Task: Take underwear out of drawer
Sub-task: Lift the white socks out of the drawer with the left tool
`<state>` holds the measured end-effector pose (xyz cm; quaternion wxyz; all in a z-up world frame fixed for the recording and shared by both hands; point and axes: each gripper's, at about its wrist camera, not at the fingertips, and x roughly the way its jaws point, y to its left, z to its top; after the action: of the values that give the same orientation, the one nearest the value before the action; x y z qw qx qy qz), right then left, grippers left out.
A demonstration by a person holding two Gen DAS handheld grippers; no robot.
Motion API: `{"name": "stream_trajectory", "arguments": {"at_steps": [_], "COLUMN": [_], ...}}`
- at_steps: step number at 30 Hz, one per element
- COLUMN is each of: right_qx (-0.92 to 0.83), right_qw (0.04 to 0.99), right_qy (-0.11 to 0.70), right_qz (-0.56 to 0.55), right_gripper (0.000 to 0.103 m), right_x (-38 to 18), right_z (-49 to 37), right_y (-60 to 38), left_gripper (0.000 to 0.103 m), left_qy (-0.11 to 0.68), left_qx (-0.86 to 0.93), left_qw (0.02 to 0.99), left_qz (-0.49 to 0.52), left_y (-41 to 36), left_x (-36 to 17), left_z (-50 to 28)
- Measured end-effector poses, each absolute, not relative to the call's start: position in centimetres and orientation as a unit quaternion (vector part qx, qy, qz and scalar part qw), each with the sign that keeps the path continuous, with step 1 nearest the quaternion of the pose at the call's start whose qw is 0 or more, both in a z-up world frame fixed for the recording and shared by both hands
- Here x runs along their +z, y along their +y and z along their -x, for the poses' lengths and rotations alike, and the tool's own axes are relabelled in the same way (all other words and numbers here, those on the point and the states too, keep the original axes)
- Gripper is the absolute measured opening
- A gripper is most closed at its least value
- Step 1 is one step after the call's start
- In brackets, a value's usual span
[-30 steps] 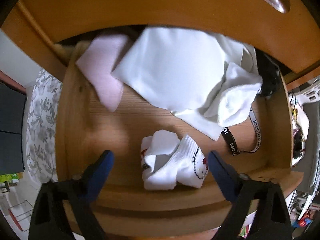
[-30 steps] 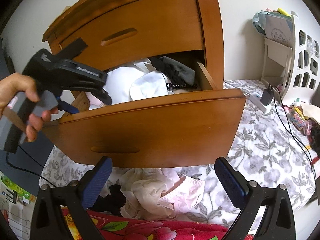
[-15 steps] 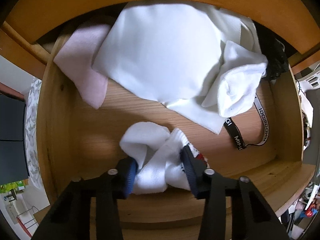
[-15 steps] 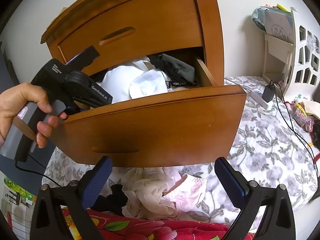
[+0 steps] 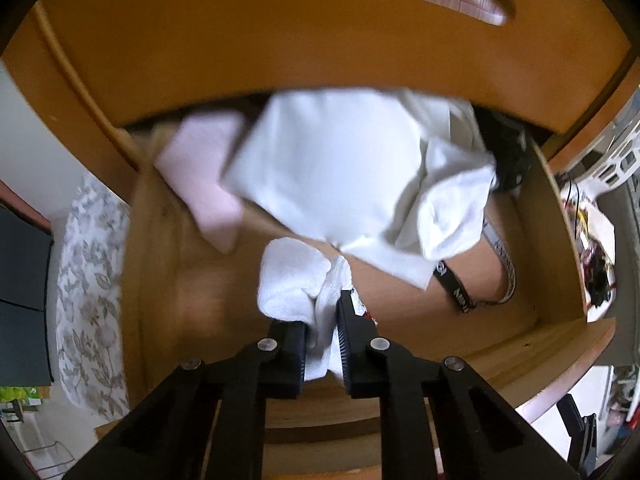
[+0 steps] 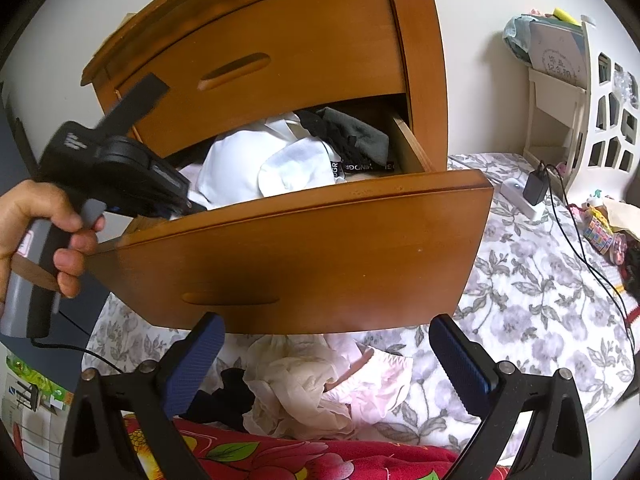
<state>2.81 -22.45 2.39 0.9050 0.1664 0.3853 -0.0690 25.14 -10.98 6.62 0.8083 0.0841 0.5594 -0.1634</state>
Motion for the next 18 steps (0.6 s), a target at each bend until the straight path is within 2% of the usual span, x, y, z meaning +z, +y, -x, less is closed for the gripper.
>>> {"name": "stream_trajectory", "arguments": {"at_steps": [18], "right_qx": [-0.073], "right_qw": [0.904], "right_qy": [0.389], "right_qz": [-0.161], "right_gripper": [0.103], "right_x": [2.3], "right_z": [-2.9], "right_y": [-22.3], "left_gripper": [0.014], "left_qy": [0.418], "left_qx": [-0.191], "left_qw": [0.888], "left_qz": [-0.01], "left_y": [-5.8], "left_x": [14.5], "left_z": [-22.6]}}
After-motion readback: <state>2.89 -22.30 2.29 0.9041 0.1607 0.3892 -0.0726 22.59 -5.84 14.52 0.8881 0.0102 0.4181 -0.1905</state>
